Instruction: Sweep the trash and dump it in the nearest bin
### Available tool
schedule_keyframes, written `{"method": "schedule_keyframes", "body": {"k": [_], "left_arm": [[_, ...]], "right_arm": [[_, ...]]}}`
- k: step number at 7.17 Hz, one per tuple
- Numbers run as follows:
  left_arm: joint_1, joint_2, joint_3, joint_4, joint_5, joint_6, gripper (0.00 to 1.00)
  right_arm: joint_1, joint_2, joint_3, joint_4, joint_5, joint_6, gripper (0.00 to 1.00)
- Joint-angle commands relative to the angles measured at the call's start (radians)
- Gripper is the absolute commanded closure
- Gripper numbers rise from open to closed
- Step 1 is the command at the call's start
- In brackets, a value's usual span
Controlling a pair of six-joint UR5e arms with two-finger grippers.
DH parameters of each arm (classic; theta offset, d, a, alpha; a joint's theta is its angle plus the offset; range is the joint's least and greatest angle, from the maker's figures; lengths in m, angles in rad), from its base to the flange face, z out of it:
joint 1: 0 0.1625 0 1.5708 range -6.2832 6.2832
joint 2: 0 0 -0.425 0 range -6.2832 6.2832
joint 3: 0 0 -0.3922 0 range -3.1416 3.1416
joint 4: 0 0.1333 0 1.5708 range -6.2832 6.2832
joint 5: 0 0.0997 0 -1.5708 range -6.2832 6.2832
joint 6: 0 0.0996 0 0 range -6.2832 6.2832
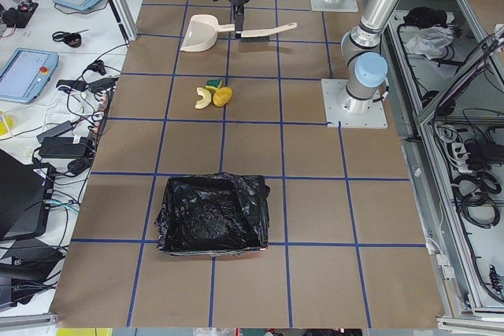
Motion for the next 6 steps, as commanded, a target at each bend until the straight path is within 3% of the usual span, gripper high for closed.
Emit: {"method": "schedule_keyframes", "body": {"k": [1,4,6], "left_arm": [[0.005,-0.047,0.018,0.024,-0.005,0.035,0.00],[0.001,-0.211,0.174,0.050,-0.053,0.035,0.00],[-0.060,-0.311,0.287,0.032,-0.054,0.018,0.00]], "right_arm": [[0.000,0.003,0.001,0.000,0.000,-0.007,0.00],[0.002,0.001,0.012,0.001,0.003,-0.012,0.00],[0.134,0.007,0.110,-0.084,0.034,0.014,0.00]]}}
